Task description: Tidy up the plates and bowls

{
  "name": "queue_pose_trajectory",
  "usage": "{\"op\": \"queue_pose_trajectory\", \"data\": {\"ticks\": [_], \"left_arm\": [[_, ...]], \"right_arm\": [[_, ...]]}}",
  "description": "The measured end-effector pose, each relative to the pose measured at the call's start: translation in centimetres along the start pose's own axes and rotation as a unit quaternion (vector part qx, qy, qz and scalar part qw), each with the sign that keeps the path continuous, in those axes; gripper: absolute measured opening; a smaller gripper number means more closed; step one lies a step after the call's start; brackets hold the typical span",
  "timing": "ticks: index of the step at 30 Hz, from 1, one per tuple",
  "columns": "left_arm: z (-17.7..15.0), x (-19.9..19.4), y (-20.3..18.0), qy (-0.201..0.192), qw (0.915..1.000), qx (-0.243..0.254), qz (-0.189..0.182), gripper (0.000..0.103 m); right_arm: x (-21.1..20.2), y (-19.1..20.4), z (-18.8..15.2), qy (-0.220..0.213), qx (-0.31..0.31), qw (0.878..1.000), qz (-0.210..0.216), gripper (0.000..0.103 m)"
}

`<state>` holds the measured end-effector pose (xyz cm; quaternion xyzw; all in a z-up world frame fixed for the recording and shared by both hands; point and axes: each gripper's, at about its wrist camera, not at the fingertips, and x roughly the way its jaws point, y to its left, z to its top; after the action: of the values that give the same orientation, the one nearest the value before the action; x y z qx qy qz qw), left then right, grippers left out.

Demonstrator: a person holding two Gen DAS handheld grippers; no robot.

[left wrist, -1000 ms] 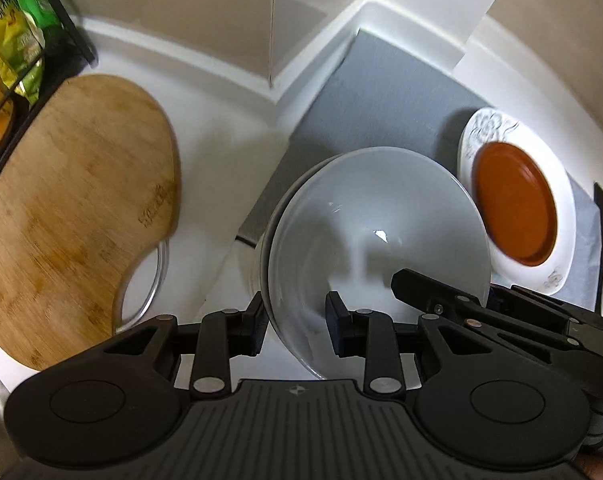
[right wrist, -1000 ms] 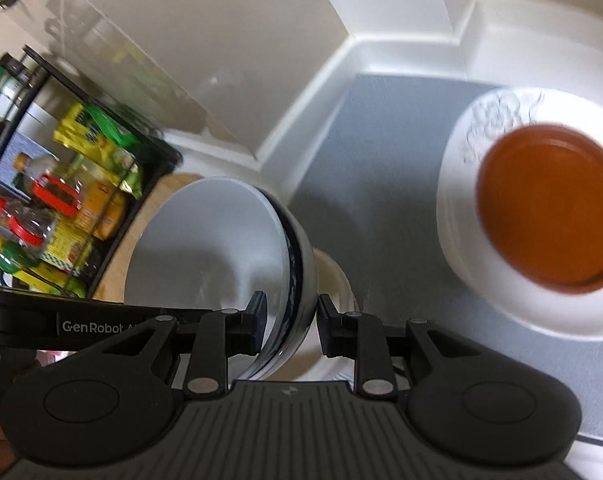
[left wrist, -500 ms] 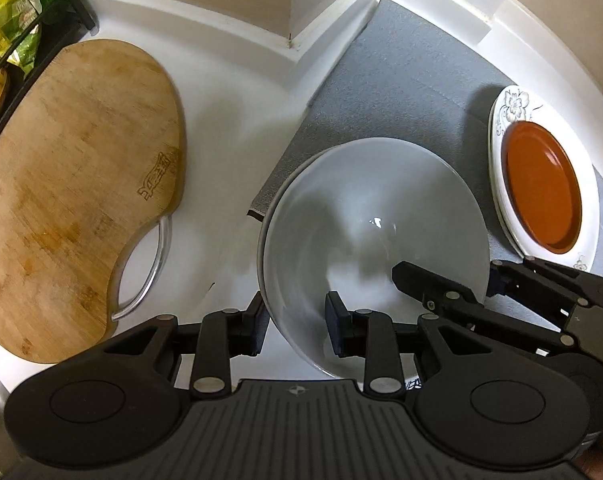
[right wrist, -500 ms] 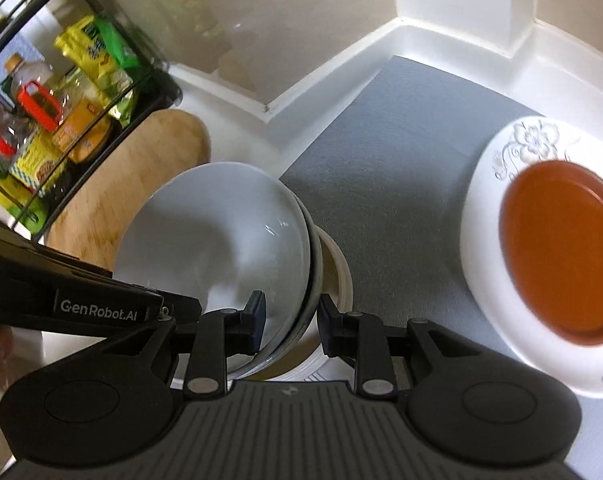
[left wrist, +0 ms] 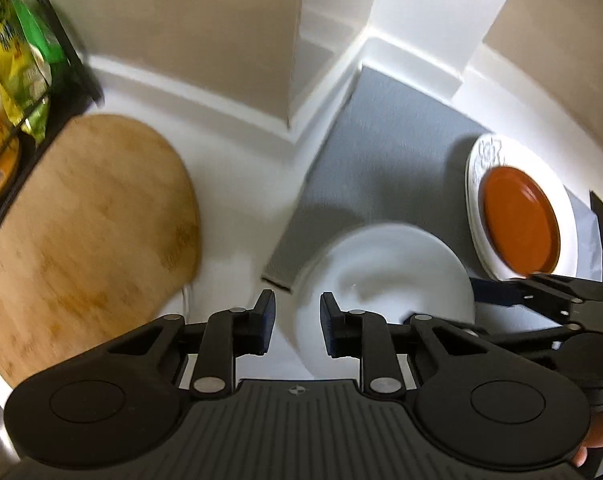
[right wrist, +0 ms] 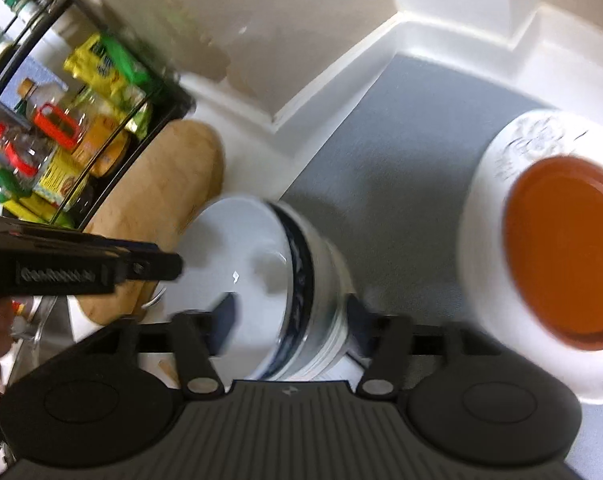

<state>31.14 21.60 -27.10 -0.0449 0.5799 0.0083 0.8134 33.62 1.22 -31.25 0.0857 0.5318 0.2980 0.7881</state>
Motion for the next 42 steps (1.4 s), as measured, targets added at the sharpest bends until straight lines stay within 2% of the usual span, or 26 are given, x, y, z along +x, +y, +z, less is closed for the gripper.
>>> {"op": "queue_pose_trajectory", "data": {"ticks": [5,6,8,9,10,13,17,20,24,27,30,37,42], "left_arm": [[0.6,1.7,0.7,0.024,0.9996,-0.006,-0.011,0.021],[0.6,2.0,0.7,0.027,0.9995,-0.006,-0.013,0.021],[0.5,2.3,0.8,0.029,0.9994,-0.004,-0.017,0.019],[0.4,2.4,0.9,0.029,0.9994,-0.003,-0.020,0.019],[0.4,2.5,1.0,0.029,0.9993,-0.001,-0.022,0.018],[0.3,2.7,1.1,0.028,0.9991,0.006,-0.031,0.017],[0.4,2.6,1.3,0.026,0.9984,0.007,-0.050,0.017],[0.5,3.1,1.5,0.039,0.9975,-0.003,-0.059,0.017],[1.0,3.4,2.8,0.054,0.9938,-0.035,-0.091,0.017],[1.0,2.0,2.4,0.023,0.9962,-0.013,-0.084,0.016],[1.5,1.8,2.1,0.015,0.9959,-0.007,-0.089,0.016],[2.2,3.5,2.9,0.034,0.9922,-0.037,-0.114,0.014],[1.9,4.1,4.4,0.043,0.9851,-0.077,-0.148,0.016]], "right_arm": [[-0.7,-1.4,0.7,-0.020,0.036,0.999,0.015,0.079],[-0.8,-1.5,0.9,-0.024,0.040,0.999,0.016,0.073],[-0.8,-1.6,1.1,-0.028,0.037,0.999,0.017,0.052],[-0.8,-1.6,1.1,-0.030,0.033,0.999,0.012,0.030],[-0.7,-1.6,1.1,-0.033,0.032,0.999,0.015,0.028],[-0.4,-2.0,1.1,-0.034,0.031,0.999,0.019,0.025],[0.2,-3.8,1.1,-0.028,0.077,0.996,0.043,0.019],[1.0,-4.8,1.0,-0.020,0.106,0.992,0.059,0.019],[1.1,-4.2,1.4,-0.011,0.095,0.994,0.048,0.019],[0.4,-2.3,1.8,-0.023,0.039,0.999,0.025,0.023],[0.6,-2.0,2.6,-0.021,0.031,0.999,0.022,0.020],[1.6,-3.2,3.7,-0.014,0.056,0.997,0.049,0.021],[2.0,-4.4,3.0,-0.018,0.099,0.993,0.069,0.022]]}}
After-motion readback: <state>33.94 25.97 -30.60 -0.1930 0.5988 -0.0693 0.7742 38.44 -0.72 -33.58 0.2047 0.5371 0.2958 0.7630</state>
